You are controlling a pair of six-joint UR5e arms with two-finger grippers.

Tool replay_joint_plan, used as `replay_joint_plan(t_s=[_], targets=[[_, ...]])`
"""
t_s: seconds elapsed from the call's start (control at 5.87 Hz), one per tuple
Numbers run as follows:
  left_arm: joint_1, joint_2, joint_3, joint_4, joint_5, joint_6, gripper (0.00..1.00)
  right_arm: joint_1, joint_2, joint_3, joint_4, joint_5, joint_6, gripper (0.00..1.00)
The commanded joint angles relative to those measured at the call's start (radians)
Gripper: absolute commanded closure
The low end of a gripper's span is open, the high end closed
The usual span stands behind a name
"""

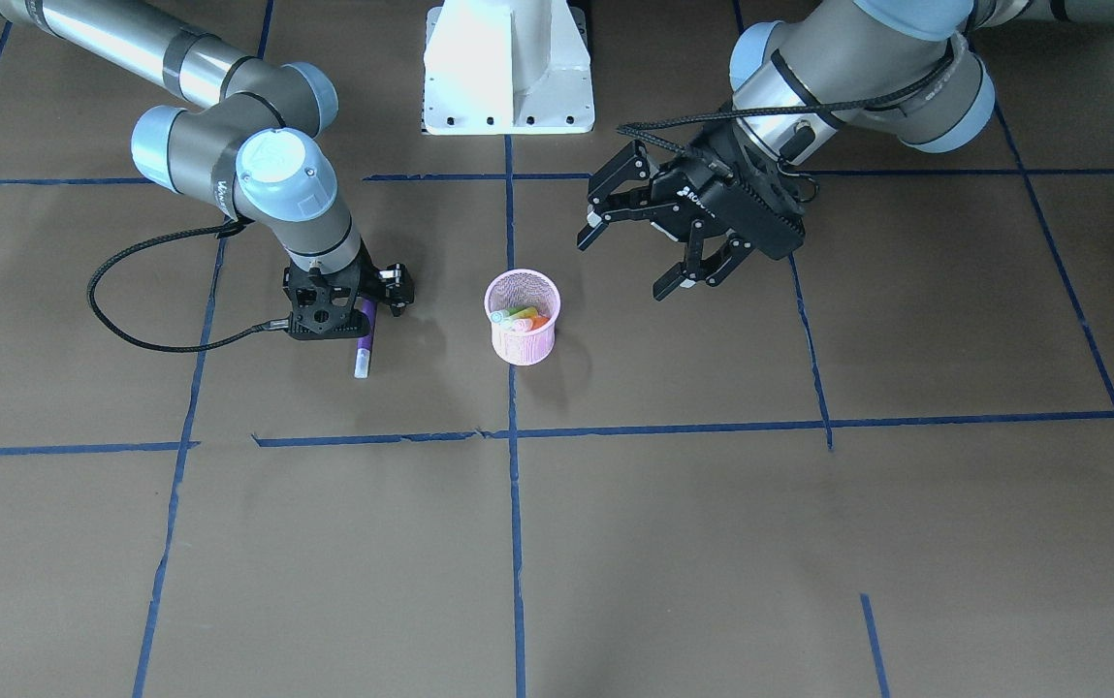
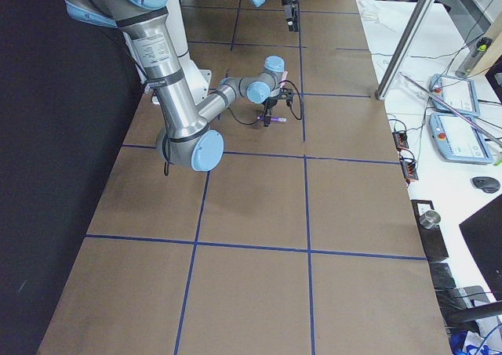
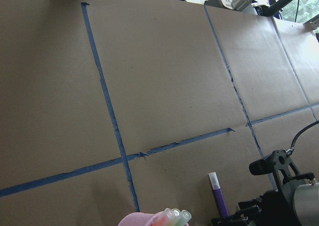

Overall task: Collect pens into pen holder
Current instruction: 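Open the left gripper and withdraw it away from the cup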

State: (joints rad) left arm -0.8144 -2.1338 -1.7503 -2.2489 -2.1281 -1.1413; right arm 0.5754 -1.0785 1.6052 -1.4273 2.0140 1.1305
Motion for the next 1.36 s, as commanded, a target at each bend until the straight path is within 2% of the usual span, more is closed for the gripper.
replay_joint_plan(t_s=[0.0,0.17,0.34,0.85,1.02,1.19], targets=[[0.000,0.000,0.000,0.000,-0.001,0.000,0.00,0.000,0.002,-0.001,-0.001,0.000,-0.002,0.48],[0.000,0.000,0.000,0.000,-0.001,0.002,0.00,0.000,0.005,0.001,-0.001,0.000,0.000,0.53],[0.000,0.000,0.000,0.000,-0.001,0.000,0.00,0.001,0.006,0.001,-0.001,0.000,-0.002,0.53],[-0.002,0.000,0.000,0.000,-0.001,0.000,0.00,0.006,0.009,0.007,-0.001,0.006,-0.002,0.62],[-0.003,0.000,0.000,0.000,-0.001,0.000,0.00,0.006,0.009,0.005,-0.001,0.009,0.000,0.66],[-0.006,0.000,0.000,0.000,-0.001,0.000,0.00,0.008,0.008,0.005,-0.001,0.009,0.000,0.78]])
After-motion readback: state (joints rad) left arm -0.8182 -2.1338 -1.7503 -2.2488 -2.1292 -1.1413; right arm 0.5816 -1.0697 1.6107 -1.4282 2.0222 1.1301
